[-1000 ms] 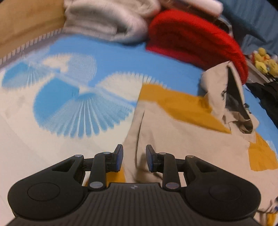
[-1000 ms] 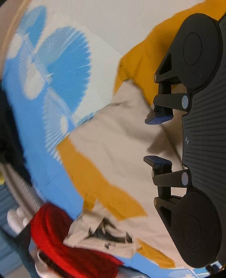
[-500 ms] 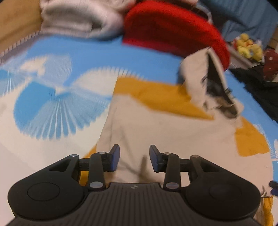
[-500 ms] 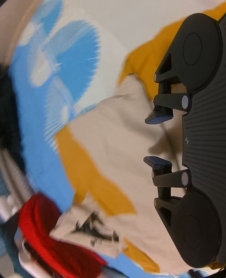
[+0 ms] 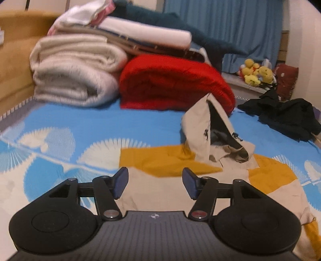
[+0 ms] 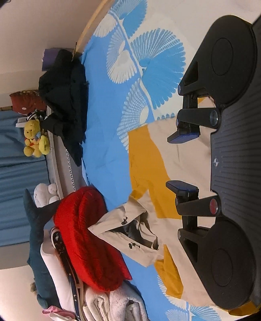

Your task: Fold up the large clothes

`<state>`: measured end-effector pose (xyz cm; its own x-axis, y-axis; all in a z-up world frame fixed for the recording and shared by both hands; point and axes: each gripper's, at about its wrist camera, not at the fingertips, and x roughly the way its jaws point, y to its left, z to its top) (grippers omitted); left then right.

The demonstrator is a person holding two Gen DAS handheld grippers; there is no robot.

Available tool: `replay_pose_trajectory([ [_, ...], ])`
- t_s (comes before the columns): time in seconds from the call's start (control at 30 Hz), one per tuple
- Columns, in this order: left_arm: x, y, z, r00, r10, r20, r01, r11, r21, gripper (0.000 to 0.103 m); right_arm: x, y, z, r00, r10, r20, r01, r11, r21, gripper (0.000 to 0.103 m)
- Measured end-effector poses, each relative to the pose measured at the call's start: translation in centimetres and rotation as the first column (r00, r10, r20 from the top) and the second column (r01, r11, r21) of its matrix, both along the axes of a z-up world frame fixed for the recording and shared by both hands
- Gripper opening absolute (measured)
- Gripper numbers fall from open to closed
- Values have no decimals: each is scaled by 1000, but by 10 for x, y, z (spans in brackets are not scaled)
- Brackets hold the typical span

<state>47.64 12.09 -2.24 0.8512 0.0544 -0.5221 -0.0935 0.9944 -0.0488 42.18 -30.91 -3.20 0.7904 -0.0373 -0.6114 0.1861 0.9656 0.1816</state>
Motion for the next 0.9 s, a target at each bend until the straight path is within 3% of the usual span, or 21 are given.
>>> replay_pose_trajectory([
  [0.13,-9,2,21,998,-44,37,42,997,63,74,-2,-11,9,1000,-18,24,18,1000,0,42],
  [0.27,26,3,40,999,-51,3,50,995,85,74,-1,-27,14,999,-45,23,46,998,-41,41],
  [0.3,44,3,44,998,-58,-17,59,996,74,74,-1,-30,14,998,-52,20,53,997,-52,39],
  [0.37,76,-1,50,996,-84,-39,86,994,59,71,1,-36,12,998,-57,9,58,996,-74,21],
  [0.4,96,-5,51,994,-95,-52,98,993,64,63,1,-39,11,998,-59,6,59,995,-83,17],
  [0.47,138,-17,48,989,-129,-75,135,987,85,35,1,-44,10,998,-62,4,62,994,-95,0],
  [0.5,160,-24,45,985,-150,-91,158,983,91,2,2,-45,9,998,-59,5,59,994,-96,0],
  [0.53,180,-30,40,979,-175,-108,185,979,88,0,3,-45,8,998,-56,5,57,994,-96,0],
  [0.63,239,-56,22,962,-235,-142,254,959,129,0,11,-46,5,999,-48,-8,47,994,-95,0],
  [0.77,312,-82,-7,938,-277,-210,294,954,54,4,20,-45,-7,996,-67,-52,63,995,-79,1],
  [0.83,343,-96,-20,936,-272,-223,289,956,47,30,22,-46,-13,994,-74,-80,70,996,-56,5],
  [0.9,370,-110,-30,947,-249,-203,269,960,75,49,22,-45,-18,992,-69,-103,63,997,-53,23],
])
